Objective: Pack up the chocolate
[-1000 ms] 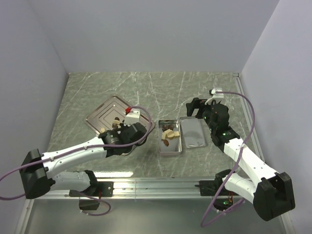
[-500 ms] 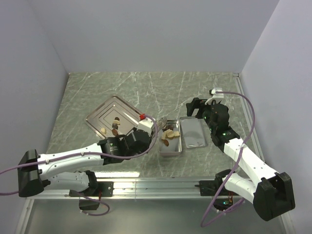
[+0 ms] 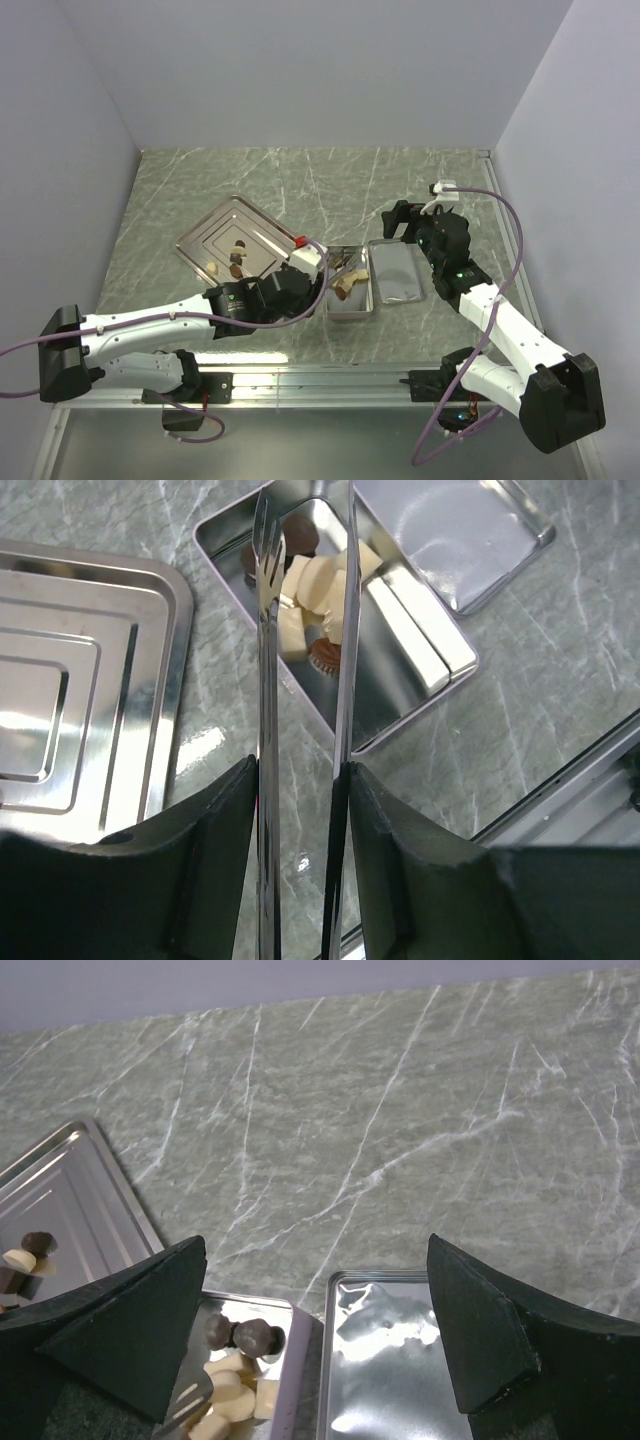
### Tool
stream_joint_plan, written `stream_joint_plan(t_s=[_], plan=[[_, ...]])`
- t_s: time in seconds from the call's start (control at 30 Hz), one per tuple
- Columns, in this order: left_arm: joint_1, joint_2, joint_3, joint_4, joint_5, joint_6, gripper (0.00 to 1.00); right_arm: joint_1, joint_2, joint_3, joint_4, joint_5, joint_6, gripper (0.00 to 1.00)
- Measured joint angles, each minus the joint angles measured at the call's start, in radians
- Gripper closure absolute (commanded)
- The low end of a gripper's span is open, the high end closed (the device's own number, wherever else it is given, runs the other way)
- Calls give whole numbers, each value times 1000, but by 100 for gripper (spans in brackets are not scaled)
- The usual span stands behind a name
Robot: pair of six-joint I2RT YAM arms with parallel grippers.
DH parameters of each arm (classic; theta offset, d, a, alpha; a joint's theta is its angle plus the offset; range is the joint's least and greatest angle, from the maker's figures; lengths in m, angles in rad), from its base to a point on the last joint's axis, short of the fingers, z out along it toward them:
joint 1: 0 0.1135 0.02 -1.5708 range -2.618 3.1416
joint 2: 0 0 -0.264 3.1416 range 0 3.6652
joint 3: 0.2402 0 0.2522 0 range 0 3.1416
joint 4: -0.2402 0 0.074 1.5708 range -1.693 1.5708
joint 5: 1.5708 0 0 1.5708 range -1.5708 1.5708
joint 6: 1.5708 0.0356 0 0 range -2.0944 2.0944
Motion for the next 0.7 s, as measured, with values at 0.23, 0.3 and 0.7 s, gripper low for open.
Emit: stream_joint_plan(t_s=[0.23,0.3,0.7], plan=[[-1,-6,-9,28,9,13,57,0,-3,0,0,0,0,3],[-1,-23,-22,29,7,13,59,0,-5,0,1,0,0,3],[240,-163,-122,106,85,12,60,0,-5,0,1,0,0,3]])
